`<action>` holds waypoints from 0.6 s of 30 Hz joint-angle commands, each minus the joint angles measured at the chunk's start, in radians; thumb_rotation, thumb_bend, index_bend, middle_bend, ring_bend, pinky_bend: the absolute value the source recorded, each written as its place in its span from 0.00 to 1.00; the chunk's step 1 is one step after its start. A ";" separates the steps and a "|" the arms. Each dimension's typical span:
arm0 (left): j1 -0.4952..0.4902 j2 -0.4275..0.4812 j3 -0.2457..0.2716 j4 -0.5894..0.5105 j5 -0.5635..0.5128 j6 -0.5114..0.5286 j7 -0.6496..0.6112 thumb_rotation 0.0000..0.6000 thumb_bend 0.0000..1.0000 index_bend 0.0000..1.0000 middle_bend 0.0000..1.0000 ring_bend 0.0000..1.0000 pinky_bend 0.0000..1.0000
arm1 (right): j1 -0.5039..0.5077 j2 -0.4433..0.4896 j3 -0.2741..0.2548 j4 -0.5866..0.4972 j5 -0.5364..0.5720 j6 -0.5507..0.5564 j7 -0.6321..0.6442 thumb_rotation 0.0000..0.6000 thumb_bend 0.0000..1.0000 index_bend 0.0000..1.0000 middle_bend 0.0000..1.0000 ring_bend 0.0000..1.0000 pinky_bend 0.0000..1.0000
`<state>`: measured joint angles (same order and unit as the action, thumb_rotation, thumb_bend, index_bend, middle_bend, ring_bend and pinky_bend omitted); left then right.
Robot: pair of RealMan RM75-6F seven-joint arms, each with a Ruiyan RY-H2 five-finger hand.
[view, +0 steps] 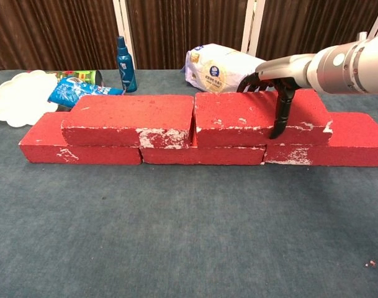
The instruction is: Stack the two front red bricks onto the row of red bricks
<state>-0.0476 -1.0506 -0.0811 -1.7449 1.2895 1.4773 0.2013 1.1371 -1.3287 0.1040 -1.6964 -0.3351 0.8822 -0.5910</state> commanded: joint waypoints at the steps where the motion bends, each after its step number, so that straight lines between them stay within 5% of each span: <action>1: 0.000 0.000 0.000 -0.001 0.000 0.001 0.001 1.00 0.22 0.00 0.00 0.00 0.03 | 0.001 -0.002 0.000 0.002 -0.001 0.000 0.000 1.00 0.00 0.26 0.33 0.21 0.00; 18: 0.000 0.000 0.000 0.000 -0.002 -0.002 0.002 1.00 0.22 0.00 0.00 0.00 0.03 | 0.008 -0.008 0.002 0.002 0.014 0.010 -0.002 1.00 0.00 0.25 0.28 0.19 0.00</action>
<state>-0.0476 -1.0508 -0.0813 -1.7449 1.2874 1.4758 0.2032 1.1451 -1.3364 0.1060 -1.6942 -0.3211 0.8921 -0.5931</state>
